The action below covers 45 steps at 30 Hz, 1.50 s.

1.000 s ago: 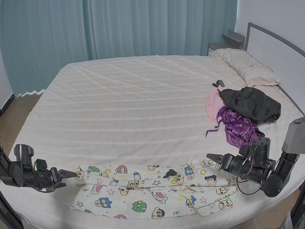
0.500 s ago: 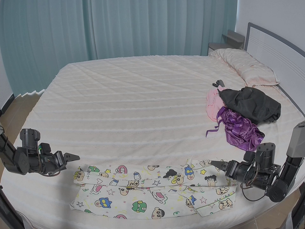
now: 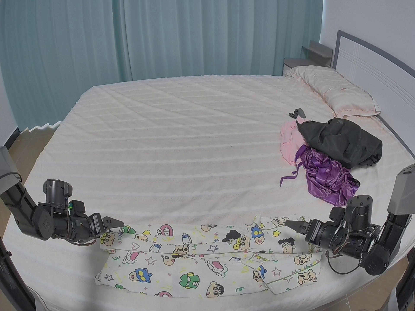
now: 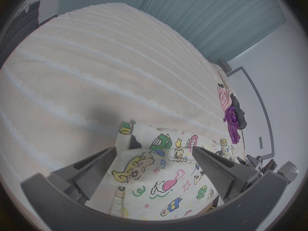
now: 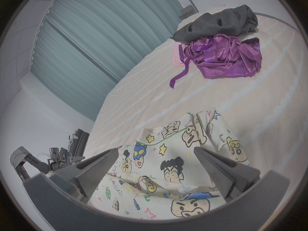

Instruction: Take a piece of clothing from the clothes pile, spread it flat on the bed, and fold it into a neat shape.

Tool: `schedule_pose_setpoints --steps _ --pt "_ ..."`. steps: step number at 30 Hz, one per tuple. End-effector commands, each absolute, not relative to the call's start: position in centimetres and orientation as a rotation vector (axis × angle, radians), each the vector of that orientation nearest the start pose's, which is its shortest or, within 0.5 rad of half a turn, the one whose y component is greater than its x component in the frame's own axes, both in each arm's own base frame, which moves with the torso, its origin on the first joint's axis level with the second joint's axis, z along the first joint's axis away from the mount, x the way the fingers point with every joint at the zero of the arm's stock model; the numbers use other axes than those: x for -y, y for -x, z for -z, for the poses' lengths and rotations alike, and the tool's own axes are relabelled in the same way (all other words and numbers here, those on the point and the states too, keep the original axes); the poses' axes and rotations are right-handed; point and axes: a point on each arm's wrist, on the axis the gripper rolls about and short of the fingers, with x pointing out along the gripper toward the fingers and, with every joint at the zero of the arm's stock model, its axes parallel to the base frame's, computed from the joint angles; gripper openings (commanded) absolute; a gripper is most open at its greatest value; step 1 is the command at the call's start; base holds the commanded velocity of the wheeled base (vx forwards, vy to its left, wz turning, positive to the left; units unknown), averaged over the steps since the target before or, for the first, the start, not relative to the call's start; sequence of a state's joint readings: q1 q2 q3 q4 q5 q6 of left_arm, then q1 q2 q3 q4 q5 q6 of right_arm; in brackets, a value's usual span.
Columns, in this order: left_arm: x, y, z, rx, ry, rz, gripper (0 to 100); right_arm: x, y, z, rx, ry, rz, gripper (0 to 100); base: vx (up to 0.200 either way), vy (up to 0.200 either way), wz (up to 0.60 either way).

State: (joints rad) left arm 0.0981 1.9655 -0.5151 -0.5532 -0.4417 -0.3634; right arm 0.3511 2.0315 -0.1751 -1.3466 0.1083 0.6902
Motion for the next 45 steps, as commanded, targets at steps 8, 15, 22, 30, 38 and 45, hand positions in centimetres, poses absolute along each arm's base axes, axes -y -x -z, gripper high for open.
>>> schedule_pose_setpoints --steps 8,15,22,30,38,45 --pt "-1.1 -27.2 -2.5 -0.968 0.570 0.169 0 -8.8 -23.2 -2.7 -0.649 -0.593 -0.252 100 0.000 0.000 0.00" --pt "-1.3 -27.2 -2.6 -0.954 0.554 0.125 0 -9.5 -24.8 -3.4 -0.599 -0.571 -0.268 100 0.000 0.000 0.00" --pt "-1.2 -27.0 -3.4 -0.929 0.548 0.133 0 -11.6 -27.4 -4.0 -0.646 -0.477 -0.293 100 0.000 0.000 0.00" --pt "-1.2 -27.5 -4.8 -0.869 0.533 0.151 0 -12.9 -30.7 -2.3 -0.800 -0.349 -0.247 100 0.000 0.000 0.00" --pt "-1.1 -29.5 -6.5 -0.786 0.516 0.175 0 -12.9 -30.4 -0.8 -0.864 -0.294 -0.235 100 0.000 0.000 0.00" --pt "-1.0 -30.9 -7.4 -0.732 0.509 0.211 0 -12.9 -30.6 -0.7 -0.857 -0.291 -0.219 100 0.000 0.000 0.00"
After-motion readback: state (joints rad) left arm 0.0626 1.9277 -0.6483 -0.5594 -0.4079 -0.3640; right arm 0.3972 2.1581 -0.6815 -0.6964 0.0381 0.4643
